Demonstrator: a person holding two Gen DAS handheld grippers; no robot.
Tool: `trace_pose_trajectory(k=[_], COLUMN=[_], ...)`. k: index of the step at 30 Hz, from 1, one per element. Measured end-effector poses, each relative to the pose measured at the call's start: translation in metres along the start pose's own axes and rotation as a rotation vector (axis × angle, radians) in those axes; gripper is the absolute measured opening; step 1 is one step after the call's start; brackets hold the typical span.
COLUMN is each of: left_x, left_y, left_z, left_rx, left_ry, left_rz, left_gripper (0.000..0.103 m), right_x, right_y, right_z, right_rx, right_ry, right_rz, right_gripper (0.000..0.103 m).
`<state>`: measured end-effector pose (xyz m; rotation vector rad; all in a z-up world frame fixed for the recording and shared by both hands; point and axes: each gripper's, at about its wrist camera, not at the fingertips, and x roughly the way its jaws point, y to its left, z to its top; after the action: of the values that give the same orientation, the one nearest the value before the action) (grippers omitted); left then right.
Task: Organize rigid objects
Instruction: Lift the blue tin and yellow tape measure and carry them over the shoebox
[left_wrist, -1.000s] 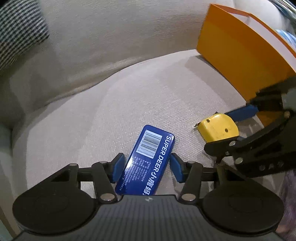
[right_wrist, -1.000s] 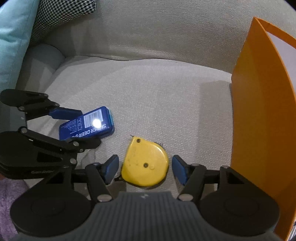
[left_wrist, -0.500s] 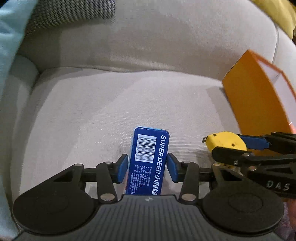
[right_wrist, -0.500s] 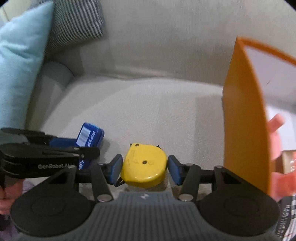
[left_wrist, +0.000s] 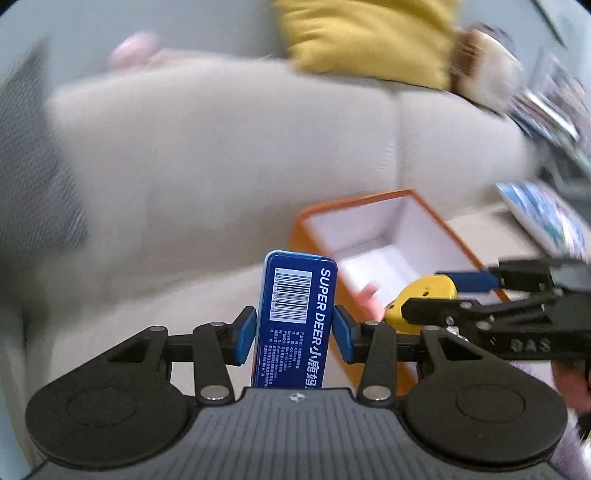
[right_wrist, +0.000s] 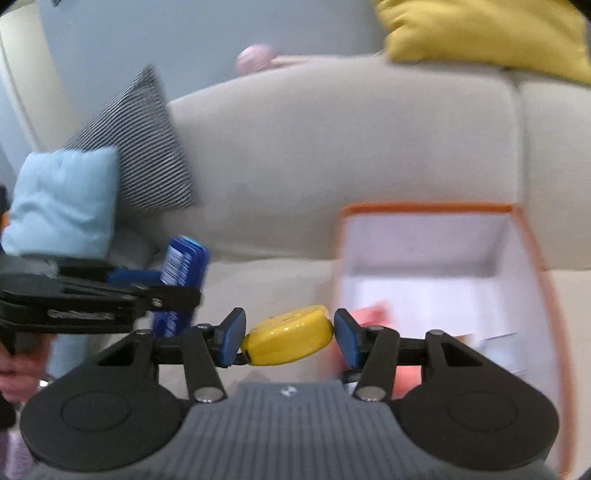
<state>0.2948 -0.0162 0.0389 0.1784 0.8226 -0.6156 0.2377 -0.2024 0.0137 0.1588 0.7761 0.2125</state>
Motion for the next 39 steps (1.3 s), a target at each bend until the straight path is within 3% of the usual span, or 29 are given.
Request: trace_pose_trajectory(k=[2,3,5,6,9,16,23,27,33,39], left_x=[0.009,0.016,0.036,0.047,0.083,0.126,0.177,0.201,0.226,0.229], left_y=[-0.027,-0.039,-0.066,-0.078,-0.104,-0.113,-0.108,-0.11,-0.107,-0.106], left_z=[0.023,0.033,0.048,0.055,0.067,0.065,0.06,0.054,0.051,0.05], left_rx=[0.136,0.201,0.338,0.405,0.536,0.671,0.808,0.916,0.974,0.973], left_ry=[-0.009,-0.016,-0.005,0.009,0.065,0.153,0.301,0.366,0.441,0.438], left_rz=[-0.014,-0.021,-0.036,-0.034,-0.008,-0.049,-0.127,-0.123,-0.136,-0.138], left_gripper=[0.05,0.05,0.05,0.05,0.05,0.05,0.05,0.05,0.05,0.052], right_x=[-0.002,-0.002,0.005,0.013,0.033,0.051,0.079,0.088,0.093,0.094], right_y=[-0.022,-0.034,-0.06,-0.069,-0.093,-0.132,-0.144,-0.139,-0.136,-0.136], right_z=[0.005,0.006,0.009,0.01,0.013,0.008,-0.003,0.0,-0.002,-0.004], right_rx=[-0.006,-0.001,0.052,0.064,0.08,0.106,0.12,0.119,0.114,0.098], right_ry=[0.003,0.01,0.03,0.039,0.05,0.101,0.166,0.178,0.198,0.225], right_rz=[-0.063,-0.081,-0.079,-0.089,-0.122,-0.105,-0.119,-0.108,-0.094,-0.104], right_gripper=[0.041,0.023,0.003,0.0,0.0,0.0,0.0,0.001,0.001,0.005])
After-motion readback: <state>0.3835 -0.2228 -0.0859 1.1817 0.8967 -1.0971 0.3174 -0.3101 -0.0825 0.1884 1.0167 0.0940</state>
